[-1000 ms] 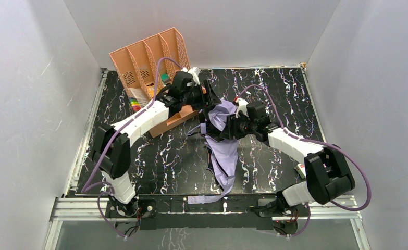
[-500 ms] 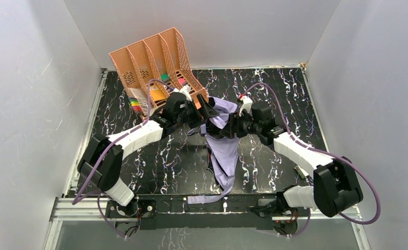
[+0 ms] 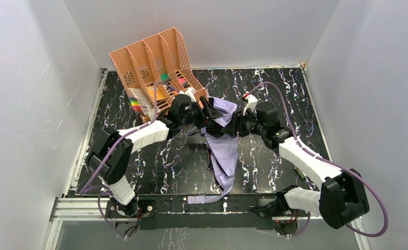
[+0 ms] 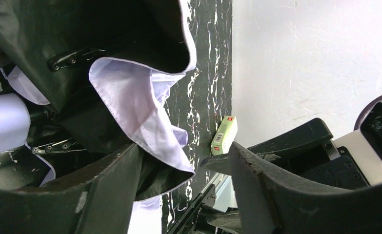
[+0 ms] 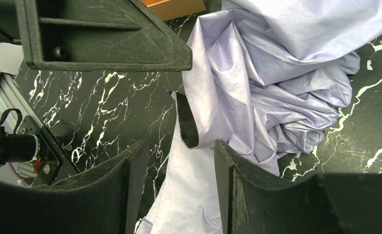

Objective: Put away the umbrella

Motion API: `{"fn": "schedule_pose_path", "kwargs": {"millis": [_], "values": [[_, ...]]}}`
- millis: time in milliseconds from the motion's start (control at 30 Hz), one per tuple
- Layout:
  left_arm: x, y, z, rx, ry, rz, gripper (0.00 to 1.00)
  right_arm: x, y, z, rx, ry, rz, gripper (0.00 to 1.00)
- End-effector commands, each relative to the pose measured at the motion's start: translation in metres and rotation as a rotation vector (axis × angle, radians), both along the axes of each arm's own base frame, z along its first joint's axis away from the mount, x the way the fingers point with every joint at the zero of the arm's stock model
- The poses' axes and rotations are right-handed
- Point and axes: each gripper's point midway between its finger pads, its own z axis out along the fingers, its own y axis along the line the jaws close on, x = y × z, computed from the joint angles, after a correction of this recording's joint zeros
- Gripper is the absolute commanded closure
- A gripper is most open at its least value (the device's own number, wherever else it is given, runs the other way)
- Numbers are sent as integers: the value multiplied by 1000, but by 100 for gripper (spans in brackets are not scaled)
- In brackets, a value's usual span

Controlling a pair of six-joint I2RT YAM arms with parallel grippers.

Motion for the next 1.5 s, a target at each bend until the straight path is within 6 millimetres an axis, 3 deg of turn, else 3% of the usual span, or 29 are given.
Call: {"fn": "schedule_pose_path", "kwargs": {"millis": [0,167,233,400,533,733,867,933,1033,1233,1467], "values": [[3,-8,18,-53,-46,-13,42,1,-4,10,15,-36,-26,41],[14,-19,18,-37,-58,-40,57,-3,-10,8,13,-32,-53,44],[16,-19,11,-5,-43,-42,58,-6,-13,8,16,-30,-64,44],[20,-16,-1,52,-8,-19,34,-12,-17,6,17,-27,-76,44],[22,-14,-7,70,7,-7,30,-13,-19,8,16,-34,-80,44],[27,-19,-9,71,10,-13,51,-14,-20,9,16,-44,-84,44],[30,-23,-5,70,-2,-26,80,-18,-24,4,2,-23,-92,44],[33,-24,2,72,-21,-37,91,-19,-25,3,2,-24,-94,44],[33,-27,21,69,-72,-76,100,-21,-26,3,-1,-18,-94,44],[20,-31,67,68,-191,-223,100,-24,-28,-3,-10,5,-104,45],[-14,-21,98,83,-256,-363,100,-20,-35,-7,-25,24,-163,47]]}}
